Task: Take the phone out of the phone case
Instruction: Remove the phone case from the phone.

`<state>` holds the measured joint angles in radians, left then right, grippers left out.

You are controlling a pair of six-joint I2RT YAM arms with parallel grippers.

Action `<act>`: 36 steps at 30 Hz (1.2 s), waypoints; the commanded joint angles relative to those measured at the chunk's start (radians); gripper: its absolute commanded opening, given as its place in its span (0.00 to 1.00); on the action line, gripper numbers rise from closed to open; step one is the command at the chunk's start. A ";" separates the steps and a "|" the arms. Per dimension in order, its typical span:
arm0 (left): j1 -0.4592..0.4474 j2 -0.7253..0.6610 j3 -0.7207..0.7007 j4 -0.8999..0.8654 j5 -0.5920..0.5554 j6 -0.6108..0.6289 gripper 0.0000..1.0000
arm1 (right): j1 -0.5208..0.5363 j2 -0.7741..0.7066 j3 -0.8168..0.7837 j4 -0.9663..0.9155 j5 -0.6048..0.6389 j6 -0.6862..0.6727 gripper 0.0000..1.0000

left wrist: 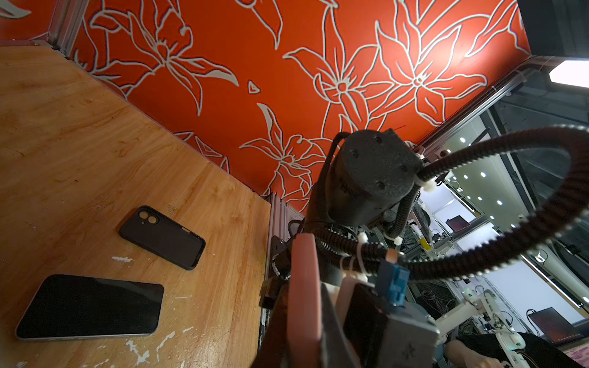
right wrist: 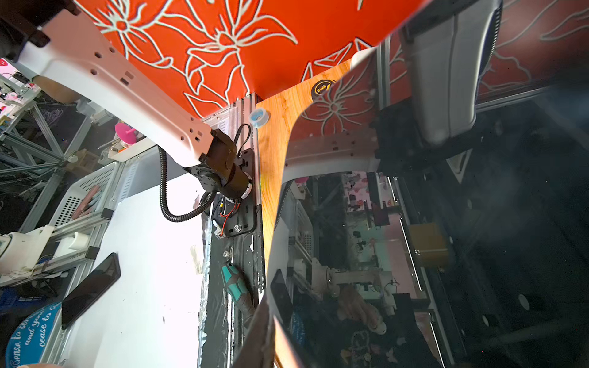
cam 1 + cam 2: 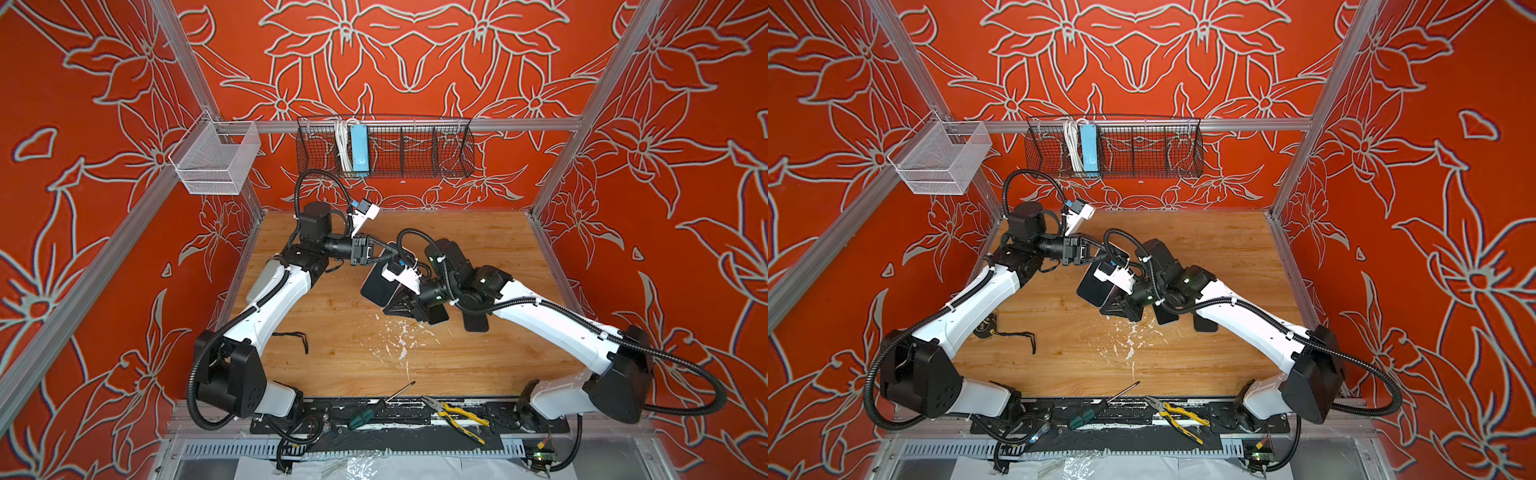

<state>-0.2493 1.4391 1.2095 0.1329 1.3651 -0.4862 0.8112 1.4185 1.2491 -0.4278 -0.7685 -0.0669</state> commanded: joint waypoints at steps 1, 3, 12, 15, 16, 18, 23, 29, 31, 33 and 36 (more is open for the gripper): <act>-0.024 0.019 0.001 0.071 -0.096 0.016 0.00 | 0.034 -0.049 0.025 0.147 -0.037 -0.030 0.15; -0.028 0.019 -0.001 0.075 -0.101 0.011 0.00 | 0.034 -0.057 0.012 0.163 -0.017 -0.027 0.14; -0.041 0.006 -0.004 0.082 -0.124 -0.005 0.00 | 0.033 -0.082 -0.041 0.227 0.020 -0.007 0.15; -0.041 0.003 0.001 0.082 -0.120 -0.005 0.00 | 0.024 -0.084 -0.050 0.238 -0.022 0.010 0.23; -0.040 -0.001 0.001 0.080 -0.120 -0.003 0.00 | 0.020 -0.087 -0.057 0.251 -0.037 0.022 0.25; -0.041 -0.004 0.000 0.077 -0.120 0.000 0.00 | -0.002 -0.097 -0.078 0.301 -0.083 0.064 0.30; -0.041 -0.013 -0.009 0.076 -0.121 0.006 0.00 | -0.052 -0.121 -0.115 0.396 -0.167 0.155 0.33; -0.041 -0.024 -0.016 0.077 -0.133 0.005 0.00 | -0.062 -0.113 -0.119 0.416 -0.186 0.174 0.31; -0.041 -0.030 -0.018 0.077 -0.136 0.001 0.00 | -0.063 -0.112 -0.117 0.425 -0.188 0.180 0.28; -0.041 -0.036 -0.021 0.076 -0.141 0.001 0.00 | -0.064 -0.109 -0.114 0.429 -0.190 0.184 0.26; -0.041 -0.048 -0.028 0.076 -0.157 0.002 0.00 | -0.064 -0.102 -0.110 0.435 -0.202 0.191 0.26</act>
<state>-0.2790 1.4071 1.2076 0.1810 1.2560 -0.5186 0.7387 1.3468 1.1149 -0.1410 -0.8795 0.1192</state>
